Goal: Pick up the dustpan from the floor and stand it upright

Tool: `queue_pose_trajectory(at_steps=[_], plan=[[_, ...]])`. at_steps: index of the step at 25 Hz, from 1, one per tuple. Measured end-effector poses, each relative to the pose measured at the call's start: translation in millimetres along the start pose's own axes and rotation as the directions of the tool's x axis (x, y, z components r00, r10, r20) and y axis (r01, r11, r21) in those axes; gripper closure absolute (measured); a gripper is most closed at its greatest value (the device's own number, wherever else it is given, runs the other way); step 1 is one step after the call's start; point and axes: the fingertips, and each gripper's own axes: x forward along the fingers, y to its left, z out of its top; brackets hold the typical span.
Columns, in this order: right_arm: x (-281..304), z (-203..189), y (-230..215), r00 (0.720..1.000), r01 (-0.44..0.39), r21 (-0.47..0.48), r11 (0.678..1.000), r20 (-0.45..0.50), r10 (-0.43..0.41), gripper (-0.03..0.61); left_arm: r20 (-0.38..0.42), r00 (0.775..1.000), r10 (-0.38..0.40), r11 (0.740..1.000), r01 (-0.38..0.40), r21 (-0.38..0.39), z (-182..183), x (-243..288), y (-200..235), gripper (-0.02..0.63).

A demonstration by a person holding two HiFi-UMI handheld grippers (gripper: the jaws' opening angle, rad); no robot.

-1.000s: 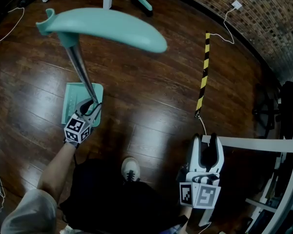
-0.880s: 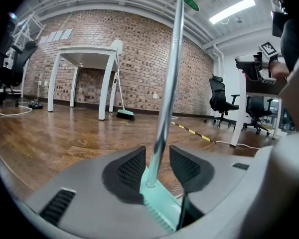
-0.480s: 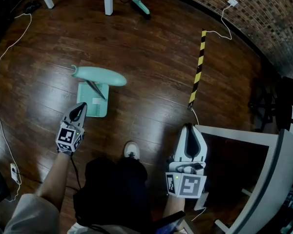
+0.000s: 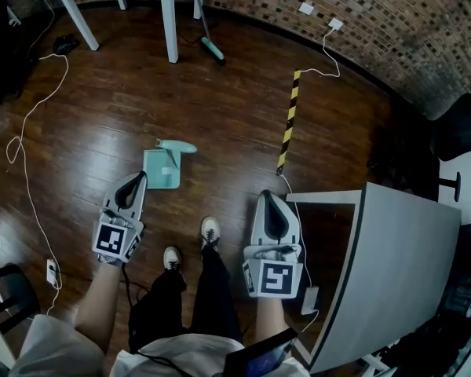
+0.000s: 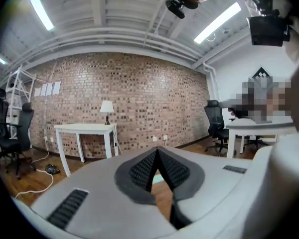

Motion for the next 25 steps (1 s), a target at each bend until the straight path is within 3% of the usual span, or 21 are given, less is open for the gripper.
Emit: queue_pose_trajectory(at_steps=[4,9,15,17,20,25], plan=[[-42,83,24,0.999,0.010,0.028,1.000,0.040,-0.011,0.595,0.085,0.996,-0.002,1.000,0.000,0.021,118,-39,3,0.614],[-84,146,59,0.996,0.006,0.038,0.999,0.091,-0.009,0.591,0.129,0.991,-0.030,0.998,0.023,0.051,203,-86,-2,0.615],[-94,186,67,0.991,0.004,-0.002,1.000,0.132,-0.003,0.594,0.148,0.986,-0.078,0.996,0.072,0.046,249,-96,-25,0.615],[-93,193,60,0.988,0.008,0.006,1.000,0.151,-0.009,0.594,0.162,0.982,-0.096,0.993,0.083,0.086,264,-94,-38,0.615],[-95,204,57,0.985,0.008,0.052,0.999,0.173,-0.017,0.594,0.179,0.978,-0.108,0.989,0.087,0.119,278,-97,-48,0.615],[-108,210,60,0.984,0.023,0.043,0.999,0.178,-0.031,0.594,0.204,0.973,-0.109,0.988,0.084,0.126,289,-109,-53,0.615]])
